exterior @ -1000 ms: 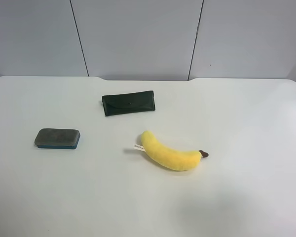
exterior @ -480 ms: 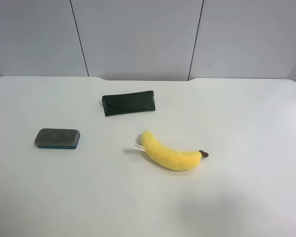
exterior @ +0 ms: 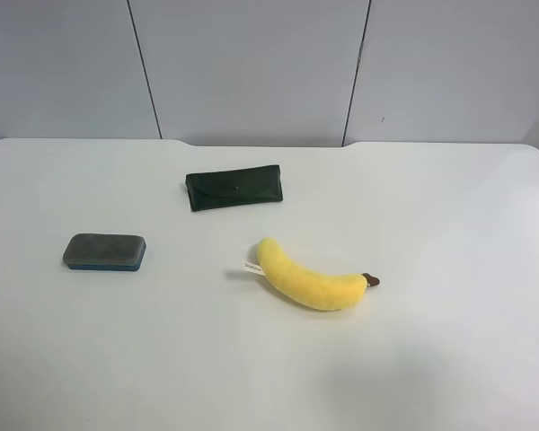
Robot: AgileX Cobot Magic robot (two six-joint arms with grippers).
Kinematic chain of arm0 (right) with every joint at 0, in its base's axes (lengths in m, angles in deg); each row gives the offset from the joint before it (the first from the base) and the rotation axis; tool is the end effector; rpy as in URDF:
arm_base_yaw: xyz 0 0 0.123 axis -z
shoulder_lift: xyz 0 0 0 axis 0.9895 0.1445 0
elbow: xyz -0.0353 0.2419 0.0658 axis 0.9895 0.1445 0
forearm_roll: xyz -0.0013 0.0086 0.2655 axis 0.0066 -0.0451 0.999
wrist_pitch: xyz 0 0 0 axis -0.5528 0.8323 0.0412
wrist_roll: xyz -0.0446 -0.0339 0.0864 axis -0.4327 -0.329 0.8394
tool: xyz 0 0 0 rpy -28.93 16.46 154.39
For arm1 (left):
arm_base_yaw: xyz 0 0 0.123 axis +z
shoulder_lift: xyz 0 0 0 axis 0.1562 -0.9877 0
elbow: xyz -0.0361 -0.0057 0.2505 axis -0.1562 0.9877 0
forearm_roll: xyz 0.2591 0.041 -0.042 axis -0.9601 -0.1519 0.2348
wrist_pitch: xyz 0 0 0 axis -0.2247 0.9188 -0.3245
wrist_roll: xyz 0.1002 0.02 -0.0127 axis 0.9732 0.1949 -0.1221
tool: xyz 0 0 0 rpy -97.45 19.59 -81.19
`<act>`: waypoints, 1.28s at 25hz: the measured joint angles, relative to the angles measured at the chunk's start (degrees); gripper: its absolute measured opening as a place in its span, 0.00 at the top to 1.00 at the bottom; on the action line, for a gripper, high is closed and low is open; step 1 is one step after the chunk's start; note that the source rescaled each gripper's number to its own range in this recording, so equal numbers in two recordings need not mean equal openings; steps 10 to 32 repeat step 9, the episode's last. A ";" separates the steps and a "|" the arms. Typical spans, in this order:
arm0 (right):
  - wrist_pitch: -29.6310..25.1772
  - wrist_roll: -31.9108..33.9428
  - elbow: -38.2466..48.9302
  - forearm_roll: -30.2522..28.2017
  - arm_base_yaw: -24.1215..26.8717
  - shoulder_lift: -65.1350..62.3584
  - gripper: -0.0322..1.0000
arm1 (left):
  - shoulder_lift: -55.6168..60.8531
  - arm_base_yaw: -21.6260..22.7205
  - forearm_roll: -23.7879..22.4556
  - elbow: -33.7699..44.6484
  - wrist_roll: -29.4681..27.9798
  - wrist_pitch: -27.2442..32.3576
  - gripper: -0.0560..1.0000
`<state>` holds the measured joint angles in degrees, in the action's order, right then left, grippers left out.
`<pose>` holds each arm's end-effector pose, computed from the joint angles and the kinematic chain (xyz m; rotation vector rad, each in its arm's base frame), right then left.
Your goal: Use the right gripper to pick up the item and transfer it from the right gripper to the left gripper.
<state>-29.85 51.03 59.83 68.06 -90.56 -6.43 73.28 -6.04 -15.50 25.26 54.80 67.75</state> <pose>0.0474 0.0127 0.2787 -0.2193 2.0419 0.1310 0.0486 -0.0038 0.2813 0.0158 2.0288 -0.0110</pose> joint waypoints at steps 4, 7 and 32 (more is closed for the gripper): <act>0.00 0.00 0.00 0.00 0.00 0.00 0.01 | 0.00 0.00 0.00 0.00 -0.02 0.00 0.00; 0.00 0.00 0.00 0.00 0.00 0.00 0.01 | 0.00 0.00 0.00 0.00 -0.02 0.00 0.00; 0.00 0.00 0.00 0.00 0.00 0.00 0.01 | 0.00 0.00 0.00 0.00 -0.02 0.00 0.00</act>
